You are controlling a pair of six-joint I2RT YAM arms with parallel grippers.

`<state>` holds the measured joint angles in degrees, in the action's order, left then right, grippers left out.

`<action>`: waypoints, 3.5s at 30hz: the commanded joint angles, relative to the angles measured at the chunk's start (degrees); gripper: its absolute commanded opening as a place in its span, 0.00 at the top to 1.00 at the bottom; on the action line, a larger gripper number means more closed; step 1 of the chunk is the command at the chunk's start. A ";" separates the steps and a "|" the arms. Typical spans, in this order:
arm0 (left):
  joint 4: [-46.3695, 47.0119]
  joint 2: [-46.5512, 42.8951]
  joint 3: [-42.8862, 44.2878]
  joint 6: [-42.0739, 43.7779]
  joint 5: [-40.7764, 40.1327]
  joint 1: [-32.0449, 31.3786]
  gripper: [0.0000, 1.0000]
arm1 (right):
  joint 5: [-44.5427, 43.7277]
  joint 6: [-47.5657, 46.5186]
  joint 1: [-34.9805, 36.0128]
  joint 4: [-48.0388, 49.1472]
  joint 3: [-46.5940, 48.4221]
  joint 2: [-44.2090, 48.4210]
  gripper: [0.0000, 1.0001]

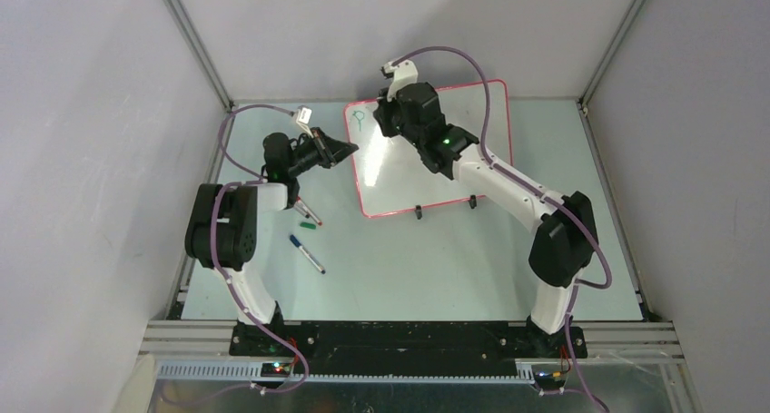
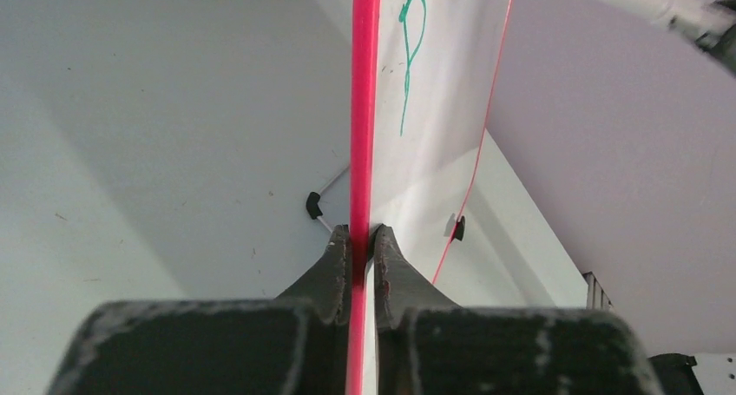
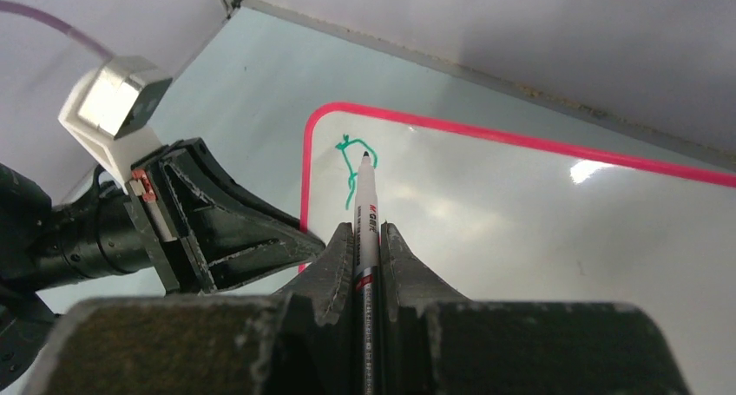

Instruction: Write a sentence on the whiteboard

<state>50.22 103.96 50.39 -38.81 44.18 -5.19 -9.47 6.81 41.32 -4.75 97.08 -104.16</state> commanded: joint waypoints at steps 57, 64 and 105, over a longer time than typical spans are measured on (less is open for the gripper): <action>-1.17 -0.59 2.87 3.28 0.34 -0.52 1.00 | -6.43 -0.40 0.51 -7.70 8.22 -6.08 1.00; -1.17 -0.64 2.86 3.35 0.29 -0.56 1.00 | -6.00 -0.48 0.52 -8.74 9.59 -7.01 1.00; -1.69 -0.91 2.91 3.90 0.14 -0.78 1.00 | -0.80 -1.16 -0.08 -13.59 12.00 -8.54 1.00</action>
<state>48.69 103.96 51.46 -38.48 45.63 -5.19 -11.07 6.39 41.69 -17.26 106.52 -112.25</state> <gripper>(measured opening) 0.052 0.136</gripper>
